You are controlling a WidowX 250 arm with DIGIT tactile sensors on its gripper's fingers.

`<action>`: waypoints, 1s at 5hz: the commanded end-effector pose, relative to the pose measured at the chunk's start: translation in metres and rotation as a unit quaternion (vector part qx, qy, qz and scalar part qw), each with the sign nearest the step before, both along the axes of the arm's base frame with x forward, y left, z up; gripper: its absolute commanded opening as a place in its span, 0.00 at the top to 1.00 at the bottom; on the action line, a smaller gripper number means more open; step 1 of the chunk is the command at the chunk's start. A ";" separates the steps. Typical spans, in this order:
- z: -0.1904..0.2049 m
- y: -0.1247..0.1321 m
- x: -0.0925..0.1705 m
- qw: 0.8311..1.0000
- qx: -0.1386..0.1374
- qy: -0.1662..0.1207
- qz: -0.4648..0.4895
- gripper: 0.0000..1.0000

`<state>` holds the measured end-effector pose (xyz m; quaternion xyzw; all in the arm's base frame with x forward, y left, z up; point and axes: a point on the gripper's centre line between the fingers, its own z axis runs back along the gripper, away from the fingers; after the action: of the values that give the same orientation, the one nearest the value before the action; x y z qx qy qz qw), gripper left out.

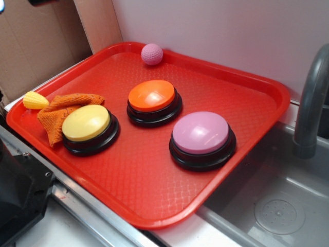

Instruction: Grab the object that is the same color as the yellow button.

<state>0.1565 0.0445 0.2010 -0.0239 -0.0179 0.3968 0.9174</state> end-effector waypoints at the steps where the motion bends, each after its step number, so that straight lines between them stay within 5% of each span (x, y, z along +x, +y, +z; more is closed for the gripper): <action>1: -0.021 0.042 -0.001 0.968 0.030 -0.009 0.247 0.00; 5: -0.099 0.098 0.004 0.914 0.124 0.019 0.387 0.00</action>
<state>0.1697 0.1413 0.0927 0.1080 -0.0447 0.7152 0.6891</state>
